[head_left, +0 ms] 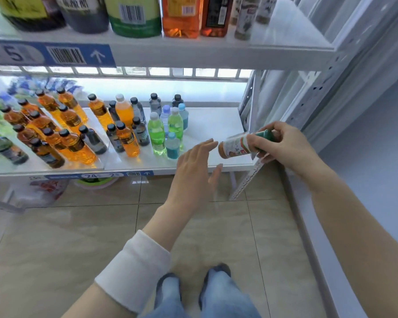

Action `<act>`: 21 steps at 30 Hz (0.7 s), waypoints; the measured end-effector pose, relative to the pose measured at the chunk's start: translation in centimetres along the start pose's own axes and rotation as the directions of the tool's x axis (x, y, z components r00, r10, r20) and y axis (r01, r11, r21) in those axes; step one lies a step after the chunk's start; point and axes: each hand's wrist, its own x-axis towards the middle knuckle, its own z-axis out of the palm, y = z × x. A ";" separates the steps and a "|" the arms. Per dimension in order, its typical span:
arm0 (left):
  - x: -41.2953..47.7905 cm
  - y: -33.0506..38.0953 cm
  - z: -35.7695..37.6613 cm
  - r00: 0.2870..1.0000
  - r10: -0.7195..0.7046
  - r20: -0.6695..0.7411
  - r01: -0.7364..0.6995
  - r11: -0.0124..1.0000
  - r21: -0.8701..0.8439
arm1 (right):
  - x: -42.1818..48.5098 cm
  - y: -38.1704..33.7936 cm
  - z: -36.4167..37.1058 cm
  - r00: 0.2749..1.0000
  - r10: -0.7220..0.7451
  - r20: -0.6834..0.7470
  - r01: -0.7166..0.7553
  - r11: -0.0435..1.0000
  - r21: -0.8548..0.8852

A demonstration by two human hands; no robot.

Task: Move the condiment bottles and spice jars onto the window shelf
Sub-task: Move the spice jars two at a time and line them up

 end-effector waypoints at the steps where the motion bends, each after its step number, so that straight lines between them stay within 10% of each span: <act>1: 0.5 0.7 0.3 1.000 0.000 -0.009 0.000 1.000 0.001 | 0.1 -0.3 -0.6 1.000 -0.021 0.008 0.021 1.000 -0.020; 21: 14.2 12.7 3.8 0.967 -0.023 -0.255 -0.011 0.991 -0.131 | 8.3 -6.7 -16.8 0.856 -0.468 -0.218 0.418 0.876 -0.239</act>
